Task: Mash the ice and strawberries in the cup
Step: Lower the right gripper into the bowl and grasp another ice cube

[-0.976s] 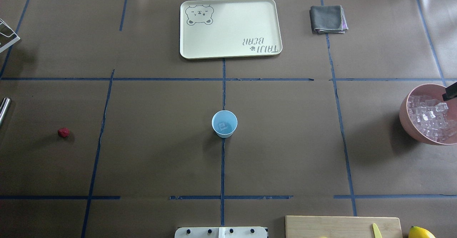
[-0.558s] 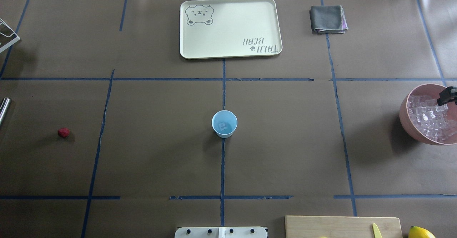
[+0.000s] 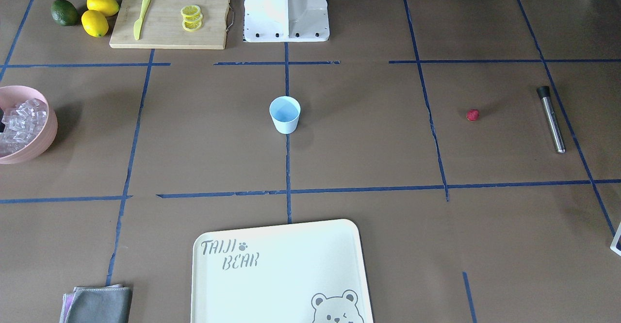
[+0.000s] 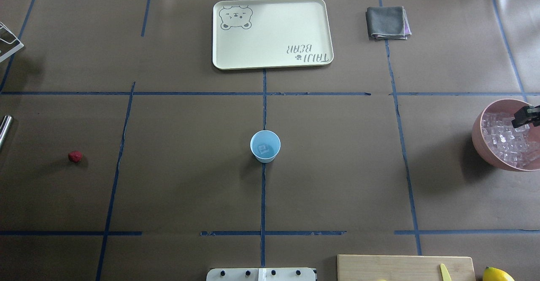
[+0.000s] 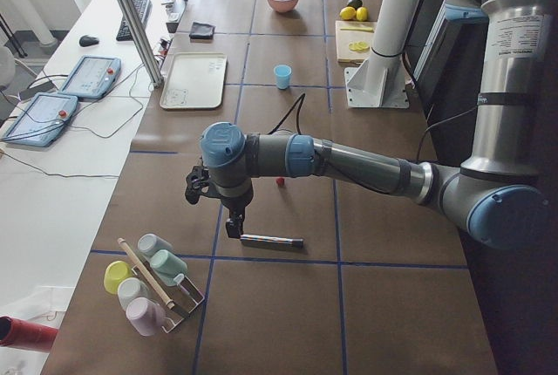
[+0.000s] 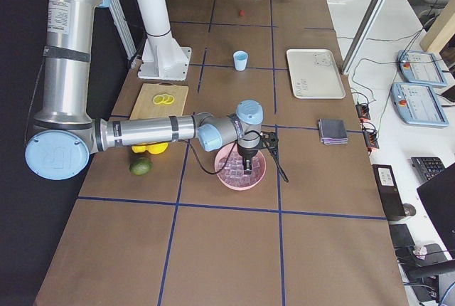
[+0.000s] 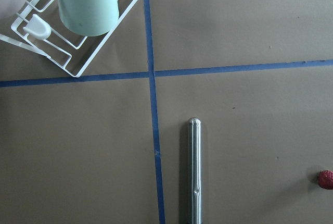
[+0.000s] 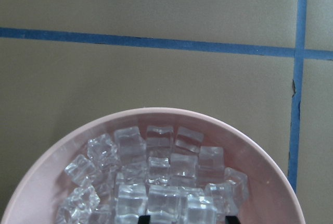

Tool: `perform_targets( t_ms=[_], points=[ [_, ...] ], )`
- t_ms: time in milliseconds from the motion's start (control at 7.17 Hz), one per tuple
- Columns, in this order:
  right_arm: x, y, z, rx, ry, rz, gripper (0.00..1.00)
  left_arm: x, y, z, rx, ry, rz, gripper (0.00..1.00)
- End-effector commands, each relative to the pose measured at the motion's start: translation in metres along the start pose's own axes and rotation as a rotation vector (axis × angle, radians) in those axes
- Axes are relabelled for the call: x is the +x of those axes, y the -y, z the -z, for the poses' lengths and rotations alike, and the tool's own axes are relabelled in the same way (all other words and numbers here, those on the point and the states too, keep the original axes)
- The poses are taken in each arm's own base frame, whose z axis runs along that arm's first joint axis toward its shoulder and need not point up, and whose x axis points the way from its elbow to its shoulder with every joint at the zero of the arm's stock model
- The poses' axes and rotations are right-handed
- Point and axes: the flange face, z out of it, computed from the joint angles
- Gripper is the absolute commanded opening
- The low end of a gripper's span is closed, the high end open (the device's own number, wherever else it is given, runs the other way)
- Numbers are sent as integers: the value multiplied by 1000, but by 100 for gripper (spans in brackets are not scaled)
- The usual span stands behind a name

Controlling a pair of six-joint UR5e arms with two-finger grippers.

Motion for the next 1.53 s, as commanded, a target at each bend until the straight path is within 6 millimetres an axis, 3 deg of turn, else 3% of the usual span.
perform_targets(
  t_ms=[0, 1394],
  points=[
    [8, 14, -15, -7, -30, 2, 57, 2, 0, 2, 3, 0, -3, 100],
    [10, 7, -17, -21, -22, -1, 57, 6, -2, 6, 7, 2, -6, 100]
  ],
)
